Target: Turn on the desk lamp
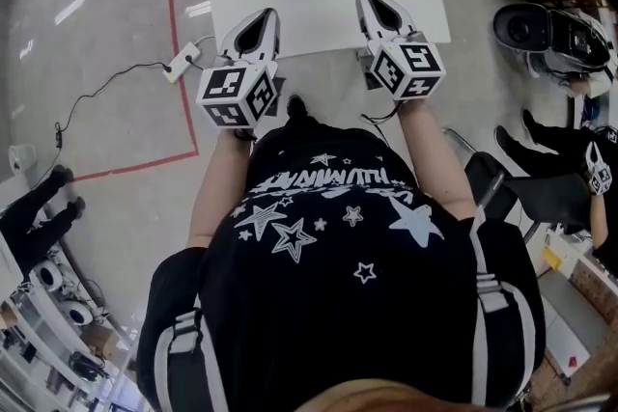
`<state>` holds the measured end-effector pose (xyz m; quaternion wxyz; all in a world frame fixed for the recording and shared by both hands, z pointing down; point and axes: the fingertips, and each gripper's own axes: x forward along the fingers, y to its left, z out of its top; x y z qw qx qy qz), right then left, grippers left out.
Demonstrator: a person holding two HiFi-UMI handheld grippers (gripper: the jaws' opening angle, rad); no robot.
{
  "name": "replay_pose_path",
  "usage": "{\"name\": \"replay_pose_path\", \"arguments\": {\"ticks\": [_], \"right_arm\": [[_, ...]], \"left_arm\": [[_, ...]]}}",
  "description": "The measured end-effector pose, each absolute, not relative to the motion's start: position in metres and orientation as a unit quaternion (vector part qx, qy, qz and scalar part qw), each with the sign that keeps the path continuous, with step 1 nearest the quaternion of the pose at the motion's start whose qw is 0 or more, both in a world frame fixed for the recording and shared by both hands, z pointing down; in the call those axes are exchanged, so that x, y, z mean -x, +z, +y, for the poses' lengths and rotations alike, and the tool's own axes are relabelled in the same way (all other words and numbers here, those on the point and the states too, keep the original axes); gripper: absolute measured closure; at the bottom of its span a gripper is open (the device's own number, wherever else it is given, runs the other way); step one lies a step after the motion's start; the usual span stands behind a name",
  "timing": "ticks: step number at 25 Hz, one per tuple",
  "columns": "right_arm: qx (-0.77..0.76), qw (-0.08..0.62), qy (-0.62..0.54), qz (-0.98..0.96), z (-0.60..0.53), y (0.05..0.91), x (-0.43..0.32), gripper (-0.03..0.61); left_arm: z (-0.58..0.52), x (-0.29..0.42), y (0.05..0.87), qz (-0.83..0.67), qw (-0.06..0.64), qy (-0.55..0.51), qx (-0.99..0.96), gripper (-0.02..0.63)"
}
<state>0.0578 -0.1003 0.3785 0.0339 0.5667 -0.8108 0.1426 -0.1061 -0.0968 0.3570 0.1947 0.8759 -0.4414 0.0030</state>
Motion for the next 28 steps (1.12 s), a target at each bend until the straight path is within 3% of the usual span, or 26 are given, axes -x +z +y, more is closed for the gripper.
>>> {"name": "replay_pose_path", "arguments": {"ticks": [18, 28], "right_arm": [[-0.553, 0.045, 0.151, -0.818, -0.166, 0.393, -0.049, 0.574], [-0.514, 0.058, 0.154, -0.842, -0.215, 0.405, -0.070, 0.574]], "left_arm": [[-0.151, 0.100, 0.390, -0.430, 0.223, 0.031, -0.874, 0.604], [-0.173, 0.063, 0.430, -0.454, 0.245, 0.076, -0.853, 0.604]]}}
